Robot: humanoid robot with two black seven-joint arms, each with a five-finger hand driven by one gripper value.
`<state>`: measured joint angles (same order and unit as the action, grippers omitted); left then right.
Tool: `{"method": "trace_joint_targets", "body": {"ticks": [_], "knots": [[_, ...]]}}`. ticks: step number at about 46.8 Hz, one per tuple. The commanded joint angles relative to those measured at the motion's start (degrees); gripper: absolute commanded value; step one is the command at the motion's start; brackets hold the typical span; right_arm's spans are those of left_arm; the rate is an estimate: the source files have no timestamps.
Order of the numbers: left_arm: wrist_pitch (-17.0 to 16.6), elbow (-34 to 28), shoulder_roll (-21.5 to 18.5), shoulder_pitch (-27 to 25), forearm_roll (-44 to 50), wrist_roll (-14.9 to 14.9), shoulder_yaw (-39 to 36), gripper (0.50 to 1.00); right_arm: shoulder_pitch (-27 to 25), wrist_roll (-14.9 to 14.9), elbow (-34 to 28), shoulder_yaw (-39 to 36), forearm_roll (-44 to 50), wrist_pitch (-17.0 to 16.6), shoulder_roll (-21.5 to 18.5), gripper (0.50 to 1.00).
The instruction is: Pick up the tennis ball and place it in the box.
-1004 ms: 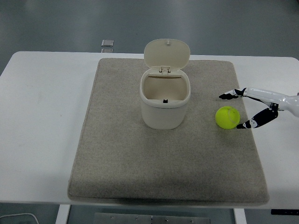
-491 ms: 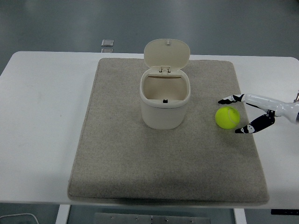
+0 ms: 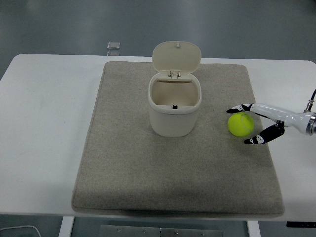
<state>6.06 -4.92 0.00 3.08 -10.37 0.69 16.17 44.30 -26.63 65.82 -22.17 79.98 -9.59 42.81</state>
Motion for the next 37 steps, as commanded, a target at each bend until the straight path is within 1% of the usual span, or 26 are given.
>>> {"method": "trace_joint_targets", "body": {"ticks": [1,10,12,15,17,19,21,27,37], "knots": [[0.00,0.00,0.00,0.00,0.00,0.01,0.01,0.992,0.00,0.00,0.01,-0.07,0.00,-0.08,0.00,0.903],[0.00,0.00,0.00,0.00,0.00,0.01,0.01,0.992,0.09,0.00,-0.26,-0.07,0.09,0.18,0.00,0.860],[0.00,0.00,0.00,0.00,0.00,0.01,0.01,0.992,0.09,0.00,-0.35,-0.16,0.09,0.18,0.00,0.836],[0.00,0.00,0.00,0.00,0.00,0.01,0.01,0.992,0.09,0.00,-0.35,-0.16,0.17,0.36,0.00,0.819],[0.00,0.00,0.00,0.00,0.00,0.01,0.01,0.992,0.09,0.00,-0.35,-0.16,0.17,0.36,0.00,0.797],[0.00,0.00,0.00,0.00,0.00,0.01,0.01,0.992,0.09,0.00,-0.35,-0.16,0.09,0.44,0.00,0.789],[0.00,0.00,0.00,0.00,0.00,0.01,-0.08,0.992,0.09,0.00,-0.35,-0.16,0.17,0.36,0.00,0.768],[0.00,0.00,0.00,0.00,0.00,-0.08,-0.08,0.992,0.00,0.00,-0.35,-0.16,0.26,0.36,0.00,0.754],[0.00,0.00,0.00,0.00,0.00,0.01,0.00,0.992,0.09,0.00,-0.35,-0.33,0.53,0.36,-0.18,0.715]]}}
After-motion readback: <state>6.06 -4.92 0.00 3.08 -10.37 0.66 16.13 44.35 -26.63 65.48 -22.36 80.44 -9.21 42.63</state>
